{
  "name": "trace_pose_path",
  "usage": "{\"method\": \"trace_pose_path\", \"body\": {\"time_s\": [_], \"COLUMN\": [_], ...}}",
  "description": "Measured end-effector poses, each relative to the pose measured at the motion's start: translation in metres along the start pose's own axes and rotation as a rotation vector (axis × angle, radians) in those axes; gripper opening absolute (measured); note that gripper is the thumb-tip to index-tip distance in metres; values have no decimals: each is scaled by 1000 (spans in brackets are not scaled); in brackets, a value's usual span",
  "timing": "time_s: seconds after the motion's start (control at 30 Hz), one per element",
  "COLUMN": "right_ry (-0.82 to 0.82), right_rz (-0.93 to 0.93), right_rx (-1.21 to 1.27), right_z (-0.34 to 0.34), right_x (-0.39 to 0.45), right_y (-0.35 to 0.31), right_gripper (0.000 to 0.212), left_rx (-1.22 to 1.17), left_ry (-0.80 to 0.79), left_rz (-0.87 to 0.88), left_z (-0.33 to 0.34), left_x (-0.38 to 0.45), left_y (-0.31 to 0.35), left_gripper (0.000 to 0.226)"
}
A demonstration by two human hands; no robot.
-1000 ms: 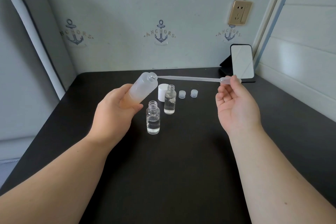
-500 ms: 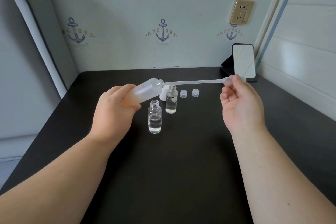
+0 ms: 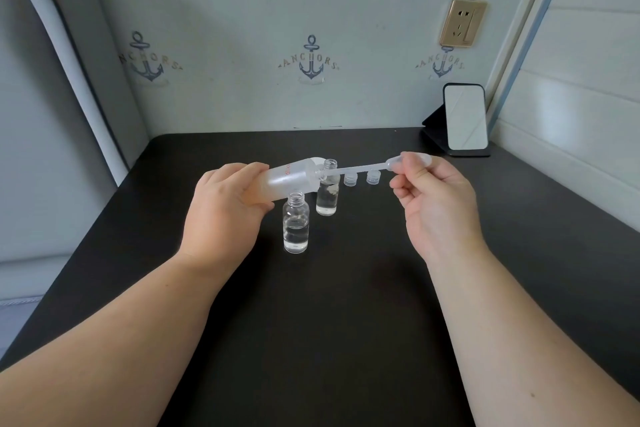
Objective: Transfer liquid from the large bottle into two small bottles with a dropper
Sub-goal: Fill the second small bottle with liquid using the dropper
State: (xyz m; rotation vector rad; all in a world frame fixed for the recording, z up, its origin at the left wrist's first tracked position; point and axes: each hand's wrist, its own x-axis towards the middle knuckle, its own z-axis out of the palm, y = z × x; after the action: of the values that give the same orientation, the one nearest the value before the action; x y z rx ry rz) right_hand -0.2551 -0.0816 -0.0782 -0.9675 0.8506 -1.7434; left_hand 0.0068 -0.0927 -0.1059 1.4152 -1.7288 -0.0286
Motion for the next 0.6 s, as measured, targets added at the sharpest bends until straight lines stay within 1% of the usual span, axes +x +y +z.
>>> {"method": "trace_pose_path", "body": {"time_s": [0.1, 0.23, 0.47, 0.6], "right_ry": [-13, -43, -81, -101], "right_rz": [6, 15, 44, 76], "right_rx": [-44, -86, -139, -152], "right_z": [5, 12, 22, 23], "right_x": [-3, -7, -10, -10], "right_y": [3, 9, 19, 25], "right_gripper": [24, 28, 23, 12], "left_rx": [10, 27, 16, 24], "left_ry": [6, -11, -16, -24], "left_rz": [14, 30, 31, 30], "left_z": [1, 2, 7, 9], "left_x": [0, 0, 0, 0], "left_y": [1, 1, 1, 1], "left_gripper": [43, 41, 41, 43]}}
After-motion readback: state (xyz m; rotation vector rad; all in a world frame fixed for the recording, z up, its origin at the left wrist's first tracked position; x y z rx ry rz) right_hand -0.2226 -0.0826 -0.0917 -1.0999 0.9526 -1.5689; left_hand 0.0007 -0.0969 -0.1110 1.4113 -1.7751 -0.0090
